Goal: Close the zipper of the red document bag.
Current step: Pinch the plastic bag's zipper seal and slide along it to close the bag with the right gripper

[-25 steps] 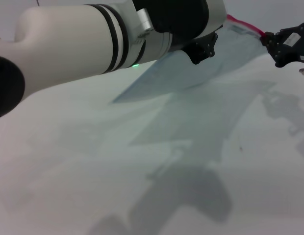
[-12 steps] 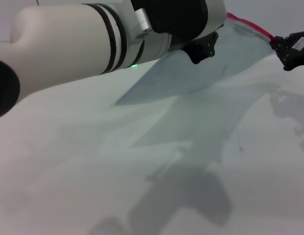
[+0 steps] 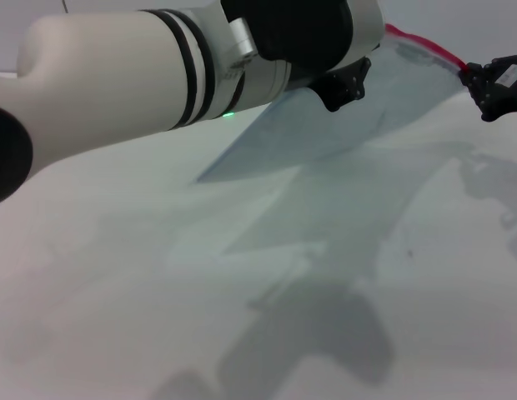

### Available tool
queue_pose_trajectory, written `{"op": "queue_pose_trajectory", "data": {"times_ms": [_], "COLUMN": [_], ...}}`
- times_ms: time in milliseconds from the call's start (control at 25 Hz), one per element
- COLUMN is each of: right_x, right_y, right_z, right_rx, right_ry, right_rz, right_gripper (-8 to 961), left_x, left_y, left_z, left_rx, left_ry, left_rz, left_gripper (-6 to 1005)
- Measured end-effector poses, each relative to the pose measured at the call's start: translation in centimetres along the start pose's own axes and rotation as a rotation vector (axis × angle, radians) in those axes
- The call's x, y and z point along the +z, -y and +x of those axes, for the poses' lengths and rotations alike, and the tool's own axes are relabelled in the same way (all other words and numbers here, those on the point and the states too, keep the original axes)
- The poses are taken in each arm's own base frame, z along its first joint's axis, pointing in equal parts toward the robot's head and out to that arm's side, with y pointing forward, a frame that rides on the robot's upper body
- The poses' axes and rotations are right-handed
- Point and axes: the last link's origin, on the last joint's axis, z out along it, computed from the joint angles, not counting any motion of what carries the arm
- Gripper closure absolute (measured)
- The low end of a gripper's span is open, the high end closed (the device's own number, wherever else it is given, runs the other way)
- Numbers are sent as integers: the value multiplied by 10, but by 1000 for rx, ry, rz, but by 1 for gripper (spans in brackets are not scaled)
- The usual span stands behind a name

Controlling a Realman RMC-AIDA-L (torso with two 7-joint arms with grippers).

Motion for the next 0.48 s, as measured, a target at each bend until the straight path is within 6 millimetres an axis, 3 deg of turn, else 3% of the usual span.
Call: {"op": "queue_pose_trajectory", "data": {"times_ms": [240,480], "right_x": [0,0], "right_y": [0,0], "right_z": [0,-1], "right_rx": [3,4], "right_ry": [2,3], "right_rz": [3,4], "right_gripper": [889,697], "left_x": [0,0], "left_y": [1,2], "left_z": [-2,-5], "left_rx": [-2,18], "left_ry": [5,13], "left_rz": [4,5], "left_gripper": [943,929]}}
